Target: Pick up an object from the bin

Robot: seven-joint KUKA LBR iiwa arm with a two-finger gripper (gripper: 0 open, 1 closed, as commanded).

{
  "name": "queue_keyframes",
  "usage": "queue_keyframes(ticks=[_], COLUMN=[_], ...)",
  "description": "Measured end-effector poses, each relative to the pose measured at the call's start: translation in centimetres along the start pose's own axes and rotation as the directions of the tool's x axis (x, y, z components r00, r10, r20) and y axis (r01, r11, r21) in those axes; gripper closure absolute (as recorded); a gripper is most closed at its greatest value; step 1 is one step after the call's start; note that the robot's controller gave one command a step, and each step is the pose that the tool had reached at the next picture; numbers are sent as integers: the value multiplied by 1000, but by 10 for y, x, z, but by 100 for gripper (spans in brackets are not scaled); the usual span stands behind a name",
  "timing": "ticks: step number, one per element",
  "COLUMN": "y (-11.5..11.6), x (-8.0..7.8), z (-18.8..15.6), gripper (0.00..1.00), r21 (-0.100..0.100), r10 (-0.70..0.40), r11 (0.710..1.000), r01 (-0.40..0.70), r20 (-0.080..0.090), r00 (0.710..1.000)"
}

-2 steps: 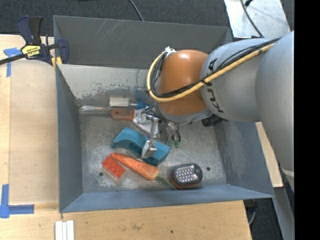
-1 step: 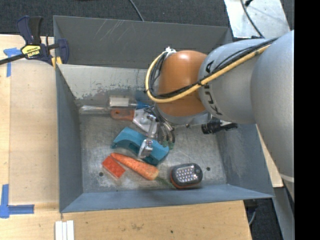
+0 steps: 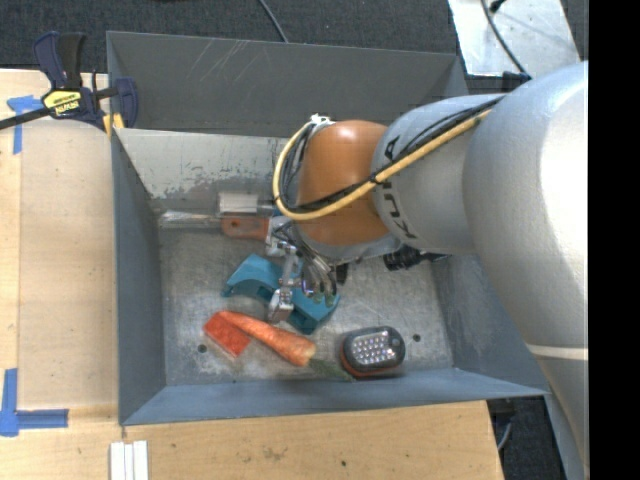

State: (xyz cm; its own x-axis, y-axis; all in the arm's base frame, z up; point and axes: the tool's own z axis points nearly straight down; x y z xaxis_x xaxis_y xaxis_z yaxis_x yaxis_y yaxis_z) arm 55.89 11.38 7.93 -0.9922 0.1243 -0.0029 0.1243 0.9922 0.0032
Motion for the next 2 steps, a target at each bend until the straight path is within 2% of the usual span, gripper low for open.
queue_keyframes(ticks=[1,2], y=[-2,-2], x=[3,3], z=[-7,-7], gripper=[100,100], r21=[1,1], r10=[3,3], r11=[1000,1000], r01=[-3,-3], r20=[-1,-1], r00=[1000,1000])
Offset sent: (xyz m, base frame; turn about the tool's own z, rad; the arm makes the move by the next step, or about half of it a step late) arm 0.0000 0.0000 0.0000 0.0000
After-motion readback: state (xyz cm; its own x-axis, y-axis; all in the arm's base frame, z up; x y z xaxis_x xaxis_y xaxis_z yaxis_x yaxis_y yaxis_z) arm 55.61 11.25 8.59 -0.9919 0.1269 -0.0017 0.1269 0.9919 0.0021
